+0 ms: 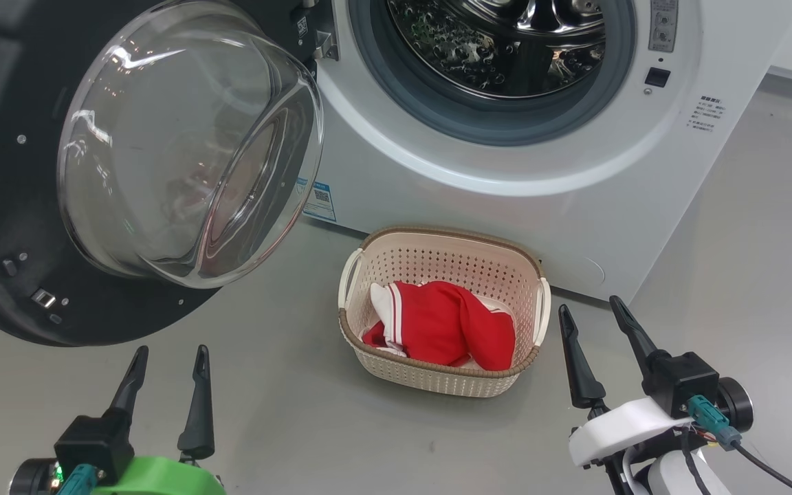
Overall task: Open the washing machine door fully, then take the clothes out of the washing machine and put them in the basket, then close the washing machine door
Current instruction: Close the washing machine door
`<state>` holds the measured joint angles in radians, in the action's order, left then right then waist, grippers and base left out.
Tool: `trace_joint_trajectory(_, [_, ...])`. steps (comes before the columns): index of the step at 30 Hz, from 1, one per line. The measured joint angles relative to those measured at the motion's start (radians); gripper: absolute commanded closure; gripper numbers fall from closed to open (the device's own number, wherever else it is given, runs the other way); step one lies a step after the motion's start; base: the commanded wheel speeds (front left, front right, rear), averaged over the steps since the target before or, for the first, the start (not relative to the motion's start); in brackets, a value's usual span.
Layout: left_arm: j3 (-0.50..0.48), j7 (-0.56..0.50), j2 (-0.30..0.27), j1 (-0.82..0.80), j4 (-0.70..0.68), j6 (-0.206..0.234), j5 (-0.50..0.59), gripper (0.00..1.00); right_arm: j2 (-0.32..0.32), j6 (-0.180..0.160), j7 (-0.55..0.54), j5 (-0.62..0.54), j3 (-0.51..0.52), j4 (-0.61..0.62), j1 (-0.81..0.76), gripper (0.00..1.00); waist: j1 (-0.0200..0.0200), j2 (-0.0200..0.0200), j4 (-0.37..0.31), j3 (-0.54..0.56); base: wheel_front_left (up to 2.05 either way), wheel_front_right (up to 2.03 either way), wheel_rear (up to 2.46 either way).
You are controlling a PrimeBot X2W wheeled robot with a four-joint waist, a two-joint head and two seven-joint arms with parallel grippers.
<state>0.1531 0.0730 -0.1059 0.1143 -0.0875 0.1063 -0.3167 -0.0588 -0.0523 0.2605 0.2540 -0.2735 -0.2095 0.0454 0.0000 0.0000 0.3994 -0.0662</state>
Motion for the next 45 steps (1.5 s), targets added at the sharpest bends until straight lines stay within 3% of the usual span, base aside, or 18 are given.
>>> trace_joint_trajectory(6, [0.001, 0.000, 0.000, 0.000, 0.000, 0.000, 0.000, 0.00, 0.000, 0.000, 0.000, 0.000, 0.000, -0.003, 0.000, 0.00, 0.0000, 0.0000, -0.001, 0.000, 0.00, 0.00, 0.00])
trace_joint_trajectory(7, [0.001, 0.000, 0.000, 0.000, 0.000, 0.000, -0.002, 0.07, 0.000, 0.000, 0.000, 0.000, 0.000, -0.004, 0.000, 0.00, 0.0000, 0.0000, -0.001, 0.000, 0.00, 0.00, 0.00])
trace_joint_trajectory(8, [0.001, 0.000, 0.000, 0.000, 0.000, 0.000, -0.003, 0.19, 0.000, 0.000, 0.000, 0.000, 0.000, -0.005, 0.001, 0.00, 0.0000, 0.0000, -0.001, 0.000, 0.00, 0.00, 0.00])
trace_joint_trajectory(9, [0.001, 0.000, 0.002, 0.000, 0.000, 0.000, -0.011, 0.51, 0.000, 0.000, 0.000, 0.000, 0.000, -0.006, 0.001, 0.00, 0.0000, 0.0000, -0.001, 0.000, 0.00, 0.00, 0.00])
trace_joint_trajectory(11, [0.002, 0.000, 0.004, 0.000, 0.000, 0.000, -0.019, 0.80, 0.000, 0.000, 0.000, 0.000, 0.000, -0.006, 0.001, 0.00, 0.0000, 0.0000, -0.001, 0.001, 0.00, 0.00, 0.00])
trace_joint_trajectory(12, [0.002, 0.000, 0.005, 0.000, 0.000, 0.000, -0.020, 1.00, 0.000, 0.000, 0.000, 0.000, 0.000, -0.007, 0.001, 0.00, 0.0000, 0.0000, -0.001, 0.002, 0.00, 0.00, 0.00])
trace_joint_trajectory(16, [0.005, 0.002, 0.013, 0.000, -0.001, -0.005, -0.049, 1.00, 0.000, 0.000, 0.000, 0.000, 0.000, -0.008, 0.001, 0.00, 0.0000, 0.0000, 0.000, 0.003, 0.00, 0.00, 0.00])
trace_joint_trajectory(23, [0.011, 0.026, 0.032, 0.000, -0.048, -0.055, -0.143, 1.00, 0.001, 0.000, 0.000, 0.000, 0.000, -0.009, 0.002, 0.00, 0.0000, 0.0000, 0.002, 0.005, 0.00, 0.00, 0.00])
trace_joint_trajectory(28, [0.003, 0.052, 0.069, -0.002, -0.123, -0.120, -0.418, 1.00, 0.001, 0.000, 0.000, 0.000, 0.002, -0.010, 0.002, 0.00, 0.0000, 0.0000, 0.005, 0.005, 0.00, 0.00, 0.00])
trace_joint_trajectory(33, [-0.026, 0.050, 0.068, -0.003, -0.186, -0.183, -0.741, 1.00, 0.002, 0.000, 0.000, 0.000, 0.002, -0.009, 0.003, 0.00, 0.0000, 0.0000, 0.009, 0.000, 0.00, 0.00, 0.00])
trace_joint_trajectory(38, [-0.017, 0.114, 0.066, -0.003, -0.280, -0.184, -0.987, 1.00, 0.001, -0.002, 0.000, -0.002, 0.001, -0.008, 0.007, 0.00, 0.0000, 0.0000, 0.009, -0.008, 0.00, 0.00, 0.00])
trace_joint_trajectory(42, [-0.126, 0.122, 0.065, -0.041, -0.325, -0.199, -1.166, 1.00, 0.001, -0.002, 0.000, -0.003, 0.006, -0.007, 0.008, 0.00, 0.0000, 0.0000, 0.009, -0.017, 0.00, 0.00, 0.00])
trace_joint_trajectory(45, [-0.187, 0.122, 0.066, -0.068, -0.346, -0.200, -1.179, 1.00, 0.001, -0.003, 0.000, -0.003, 0.008, -0.004, 0.008, 0.00, 0.0000, 0.0000, 0.010, -0.020, 0.00, 0.00, 0.00])
